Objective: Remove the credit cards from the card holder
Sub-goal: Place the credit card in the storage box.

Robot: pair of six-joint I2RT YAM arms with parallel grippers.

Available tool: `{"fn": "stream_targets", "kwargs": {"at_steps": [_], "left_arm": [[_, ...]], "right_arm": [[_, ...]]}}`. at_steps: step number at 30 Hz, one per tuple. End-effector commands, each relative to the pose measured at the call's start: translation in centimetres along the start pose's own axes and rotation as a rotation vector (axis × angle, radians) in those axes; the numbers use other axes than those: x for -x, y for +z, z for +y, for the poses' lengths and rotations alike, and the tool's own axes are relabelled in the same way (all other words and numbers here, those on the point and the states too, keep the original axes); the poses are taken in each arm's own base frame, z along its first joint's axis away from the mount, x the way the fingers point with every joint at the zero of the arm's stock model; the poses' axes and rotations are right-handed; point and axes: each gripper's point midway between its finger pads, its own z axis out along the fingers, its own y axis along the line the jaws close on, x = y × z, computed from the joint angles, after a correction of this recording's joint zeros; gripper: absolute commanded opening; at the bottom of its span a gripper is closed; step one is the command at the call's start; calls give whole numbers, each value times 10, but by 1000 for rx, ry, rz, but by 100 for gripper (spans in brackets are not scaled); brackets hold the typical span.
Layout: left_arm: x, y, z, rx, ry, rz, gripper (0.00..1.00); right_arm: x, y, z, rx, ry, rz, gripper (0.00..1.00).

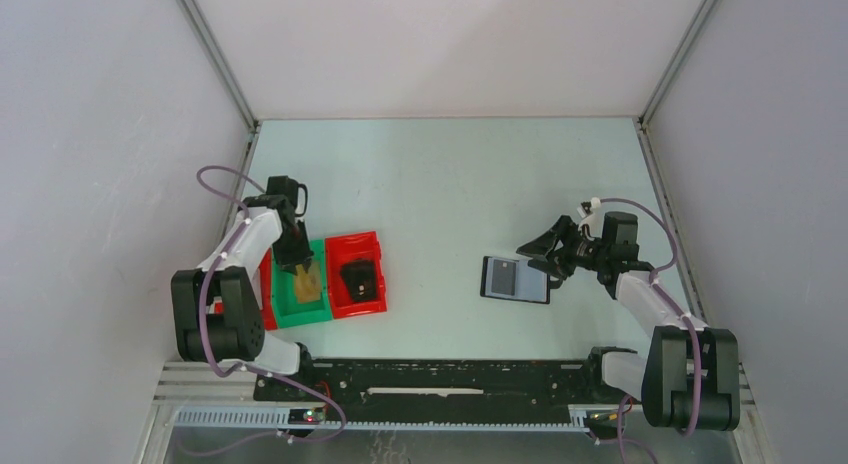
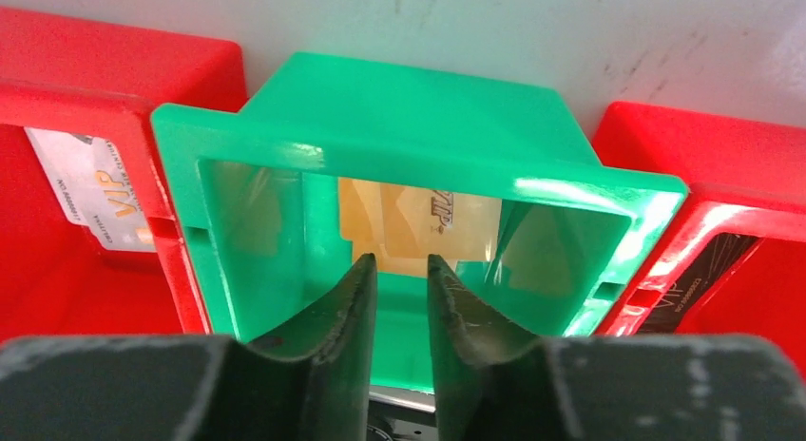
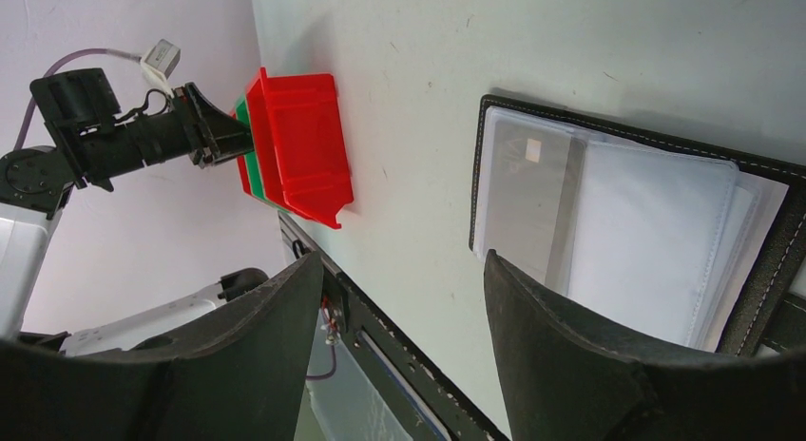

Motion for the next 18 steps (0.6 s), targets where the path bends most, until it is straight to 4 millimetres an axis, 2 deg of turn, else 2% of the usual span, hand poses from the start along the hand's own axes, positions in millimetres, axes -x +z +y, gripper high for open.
{"fn": "stream_targets", "kwargs": {"at_steps": [1,5,8,10,15,18], "left_arm": [[-2,-1,12,59,-36,-10,34],[3,-20,18,82,-62,-56,41],[15,-48,15,41,-93,-141,44],[25,-74,8,-26,-122,-223,47],[44,-134,-39,-288,-135,-412,55],[43,-162,-91,-441,-59,-469,58]], "right_arm": [[6,-1,4,8,-34,-14,72],[6,-2,5,5,-37,-17,72],[7,-4,3,-17,-46,-32,72],[10,-7,1,-59,-62,-54,72],[18,-15,-26,-315,-96,-120,71],[10,-10,-30,-384,-122,-95,69]]}}
